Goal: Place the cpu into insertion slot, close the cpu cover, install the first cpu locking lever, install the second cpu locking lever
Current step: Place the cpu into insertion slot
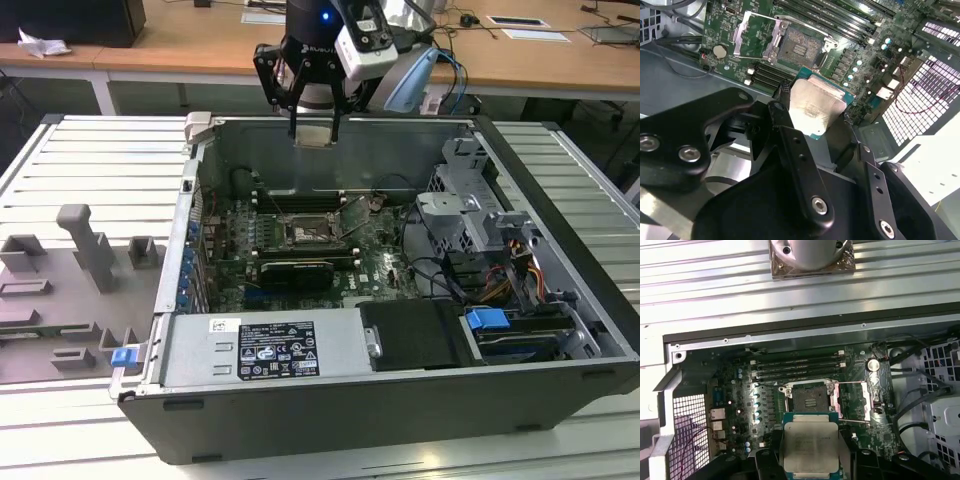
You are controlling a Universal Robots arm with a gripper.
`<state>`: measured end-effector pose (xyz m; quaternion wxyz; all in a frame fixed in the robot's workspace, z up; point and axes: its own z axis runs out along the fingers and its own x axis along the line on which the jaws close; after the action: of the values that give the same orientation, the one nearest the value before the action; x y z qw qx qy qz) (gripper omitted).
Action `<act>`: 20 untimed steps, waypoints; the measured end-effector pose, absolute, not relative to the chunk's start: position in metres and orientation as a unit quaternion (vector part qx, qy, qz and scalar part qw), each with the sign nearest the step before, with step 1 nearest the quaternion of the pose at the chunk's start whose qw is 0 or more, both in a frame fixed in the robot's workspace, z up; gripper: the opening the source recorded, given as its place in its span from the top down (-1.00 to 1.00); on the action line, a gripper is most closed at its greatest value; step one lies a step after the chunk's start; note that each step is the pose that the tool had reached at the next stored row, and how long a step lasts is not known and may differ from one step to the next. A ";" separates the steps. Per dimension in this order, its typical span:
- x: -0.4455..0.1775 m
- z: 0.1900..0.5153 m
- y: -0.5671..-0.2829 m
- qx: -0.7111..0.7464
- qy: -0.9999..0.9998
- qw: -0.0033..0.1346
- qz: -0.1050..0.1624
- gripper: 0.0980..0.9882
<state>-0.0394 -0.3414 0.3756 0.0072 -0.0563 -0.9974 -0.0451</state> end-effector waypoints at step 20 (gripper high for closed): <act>-0.039 0.374 -0.341 -0.093 -0.995 0.005 -0.045 0.03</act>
<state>-0.0394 -0.3414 0.3741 0.0054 -0.0930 -0.9947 -0.0445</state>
